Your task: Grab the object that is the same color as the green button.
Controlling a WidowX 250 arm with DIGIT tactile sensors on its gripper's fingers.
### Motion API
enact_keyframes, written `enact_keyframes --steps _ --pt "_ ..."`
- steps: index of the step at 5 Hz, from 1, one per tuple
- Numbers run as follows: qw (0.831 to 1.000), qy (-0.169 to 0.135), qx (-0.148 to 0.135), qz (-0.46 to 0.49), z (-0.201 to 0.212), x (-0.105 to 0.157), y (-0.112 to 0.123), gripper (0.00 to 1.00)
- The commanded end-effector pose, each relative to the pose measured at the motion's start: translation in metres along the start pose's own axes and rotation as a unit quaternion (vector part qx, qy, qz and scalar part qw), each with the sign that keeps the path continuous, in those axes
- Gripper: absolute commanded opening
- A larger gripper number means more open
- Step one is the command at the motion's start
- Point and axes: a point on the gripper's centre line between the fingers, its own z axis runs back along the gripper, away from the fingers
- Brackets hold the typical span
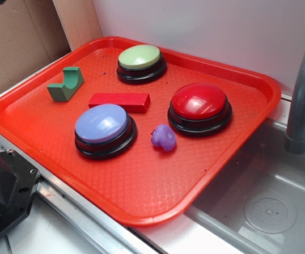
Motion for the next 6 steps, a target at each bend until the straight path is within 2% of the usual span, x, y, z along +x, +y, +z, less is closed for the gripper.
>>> enact_keyframes --steps 1,3,4,6 --pt "1.000 0.000 0.000 0.000 0.000 0.000 0.000 1.00" --pt "0.996 -0.029 -0.006 0.089 -0.016 0.019 0.020 1.00" --pt "0.990 -0.040 0.018 0.135 -0.036 0.032 0.043 1.00" --pt "0.976 -0.035 0.042 0.210 -0.082 0.051 0.094 1.00"
